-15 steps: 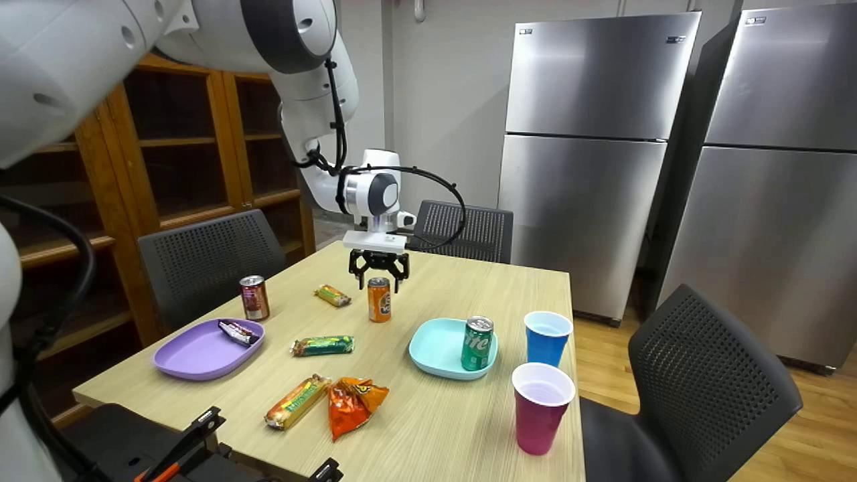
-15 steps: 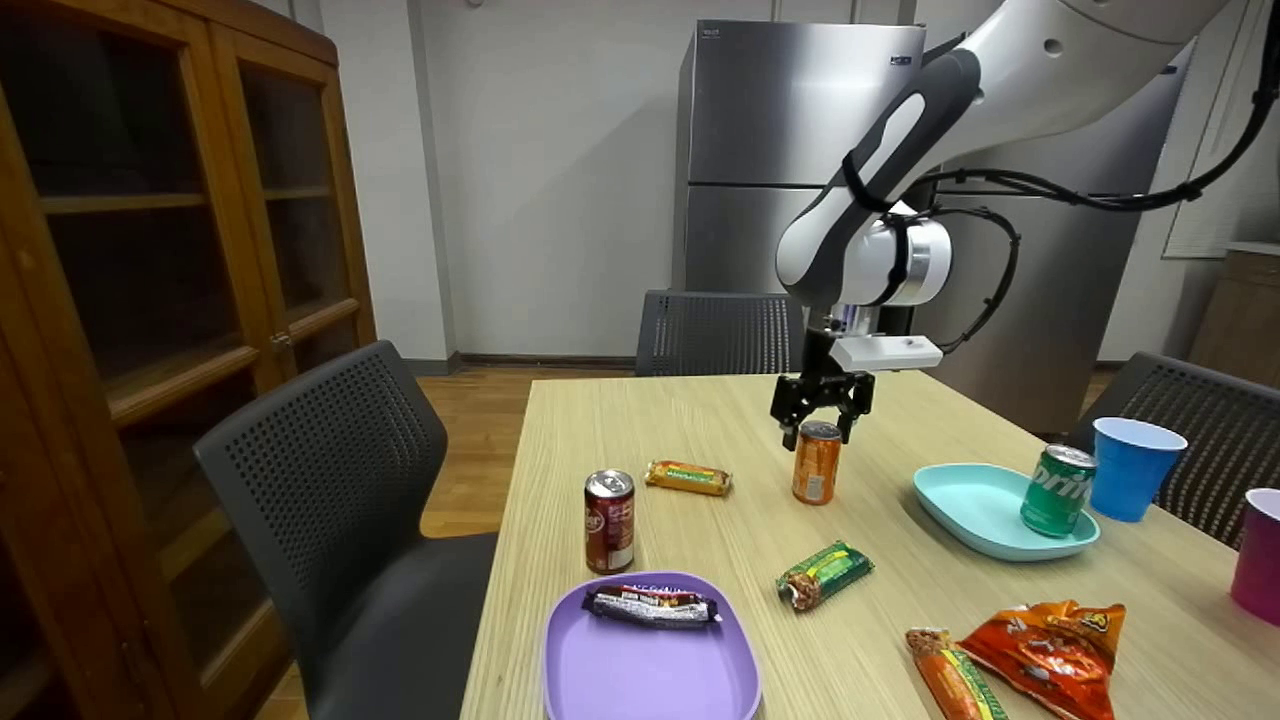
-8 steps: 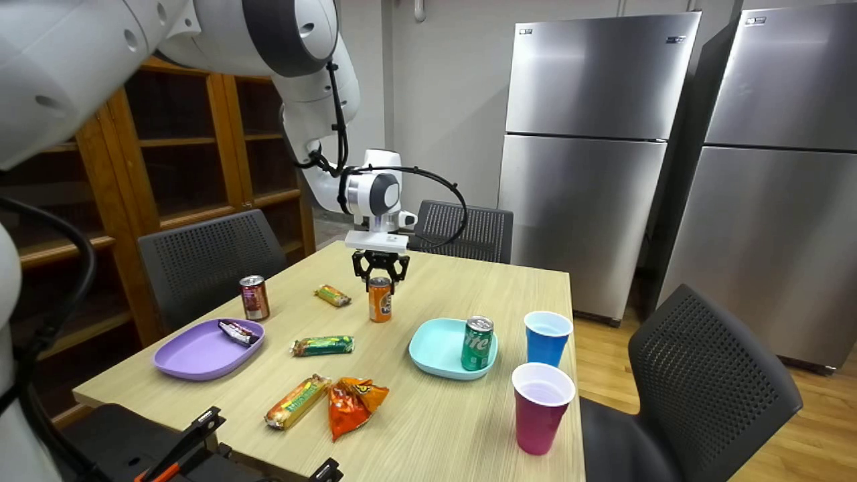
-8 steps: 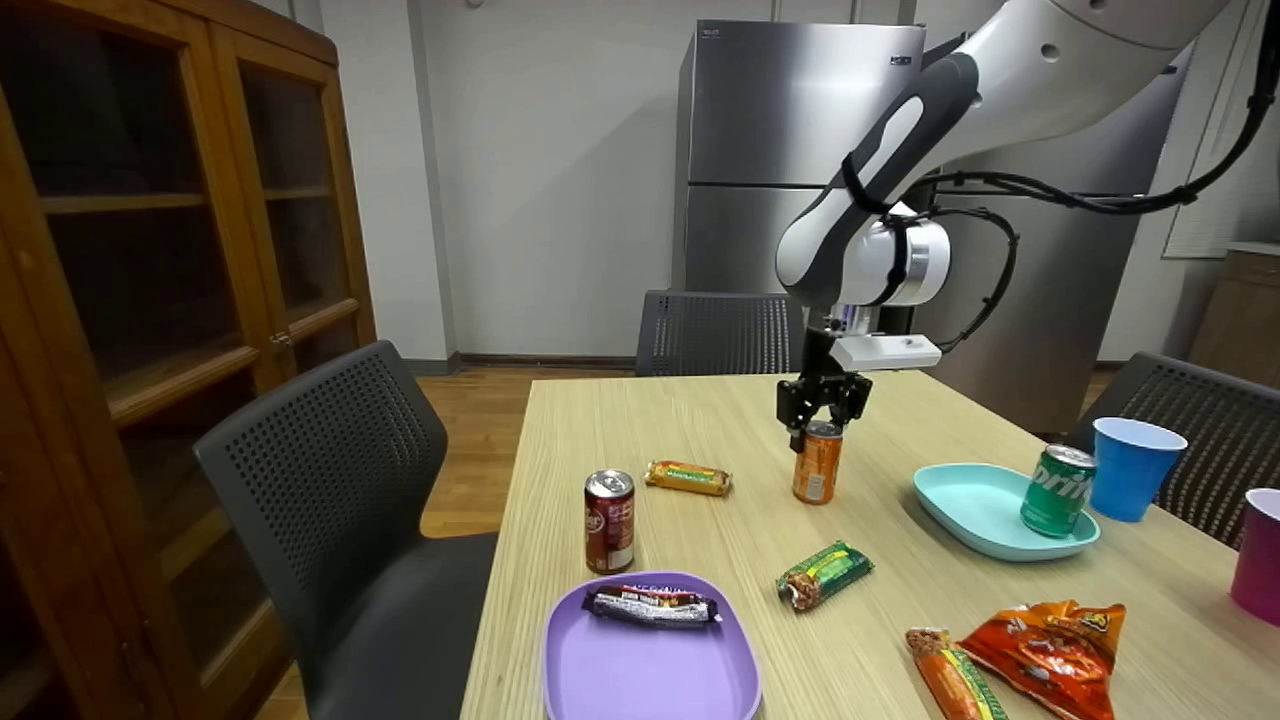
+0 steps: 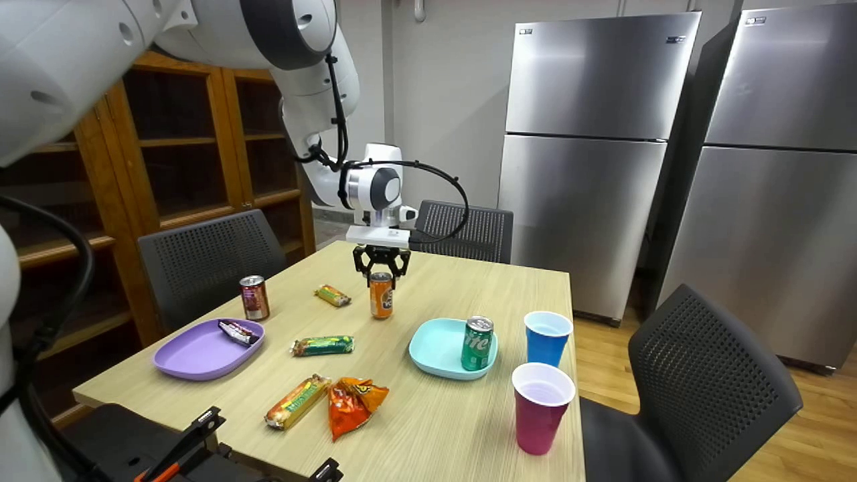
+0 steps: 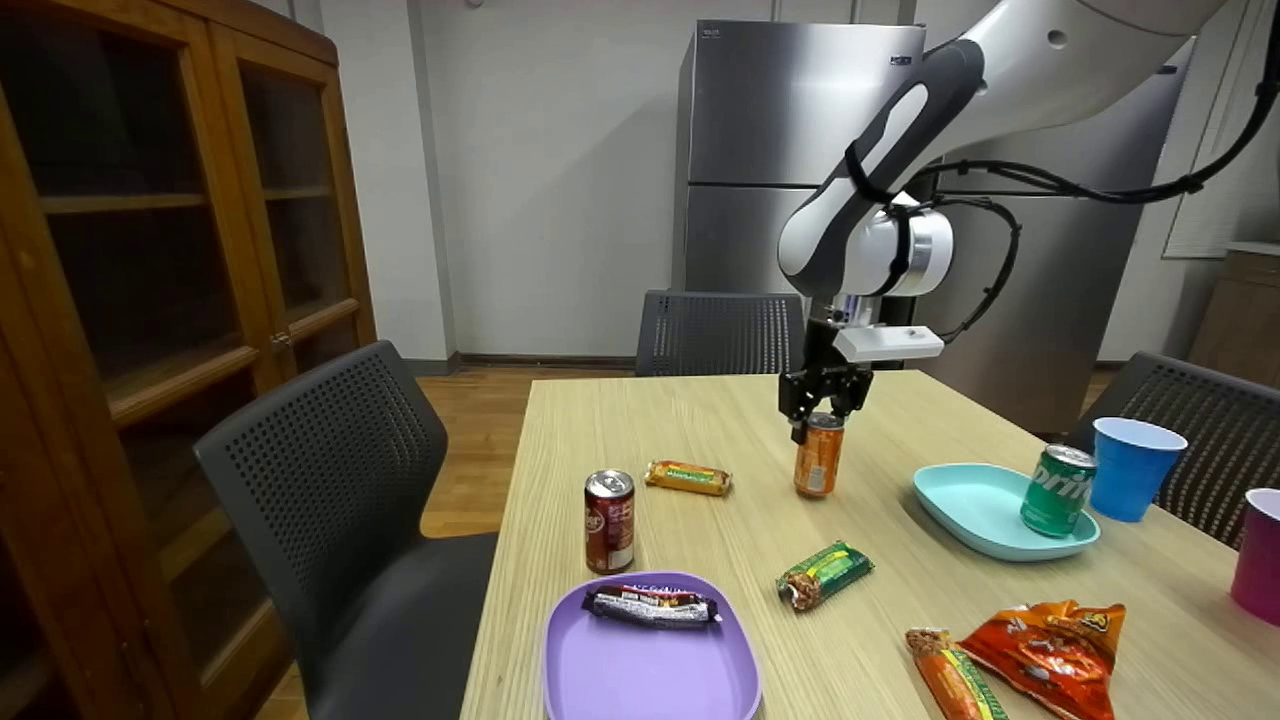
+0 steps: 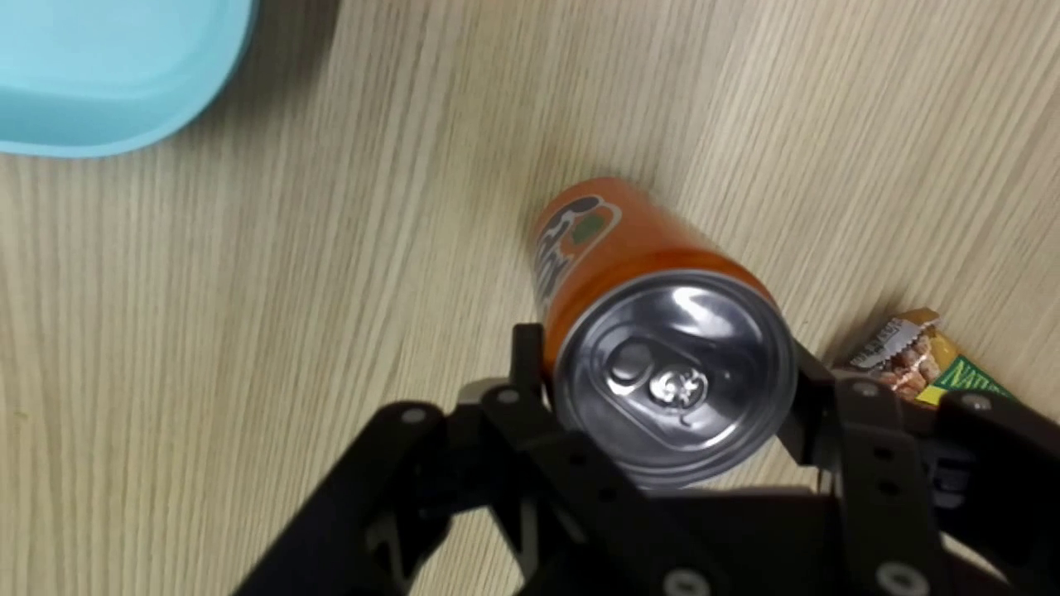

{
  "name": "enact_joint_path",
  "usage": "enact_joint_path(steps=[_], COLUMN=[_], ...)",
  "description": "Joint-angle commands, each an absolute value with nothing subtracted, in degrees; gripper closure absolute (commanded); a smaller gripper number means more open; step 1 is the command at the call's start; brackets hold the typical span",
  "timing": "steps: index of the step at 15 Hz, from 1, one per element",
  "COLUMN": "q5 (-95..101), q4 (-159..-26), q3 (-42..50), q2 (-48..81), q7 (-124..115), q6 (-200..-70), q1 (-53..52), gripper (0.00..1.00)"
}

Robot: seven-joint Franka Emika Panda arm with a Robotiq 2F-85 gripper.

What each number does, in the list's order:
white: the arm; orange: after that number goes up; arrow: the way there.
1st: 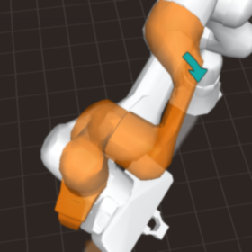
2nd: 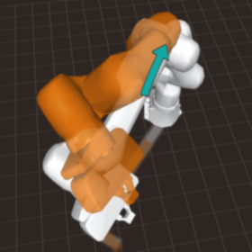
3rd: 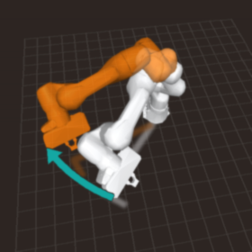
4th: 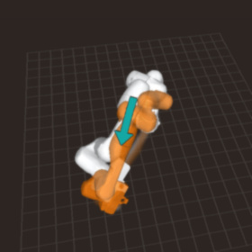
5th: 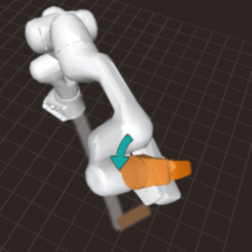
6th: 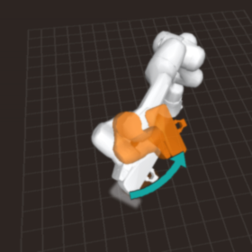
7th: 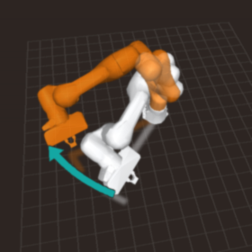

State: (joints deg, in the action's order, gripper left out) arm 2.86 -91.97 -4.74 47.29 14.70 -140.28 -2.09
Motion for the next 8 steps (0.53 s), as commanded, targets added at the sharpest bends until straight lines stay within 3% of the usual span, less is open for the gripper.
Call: enact_joint_path(steps=[1,8], q5=[2.8,0.3], q4=[-95.8,-99.7], q3=[-6.1,-6.1], q2=[41.3,35.0], q7=[16.6,17.1], q6=[-138.3,-138.0], q1=[-0.4,2.9], gripper=[0.62,0.62])
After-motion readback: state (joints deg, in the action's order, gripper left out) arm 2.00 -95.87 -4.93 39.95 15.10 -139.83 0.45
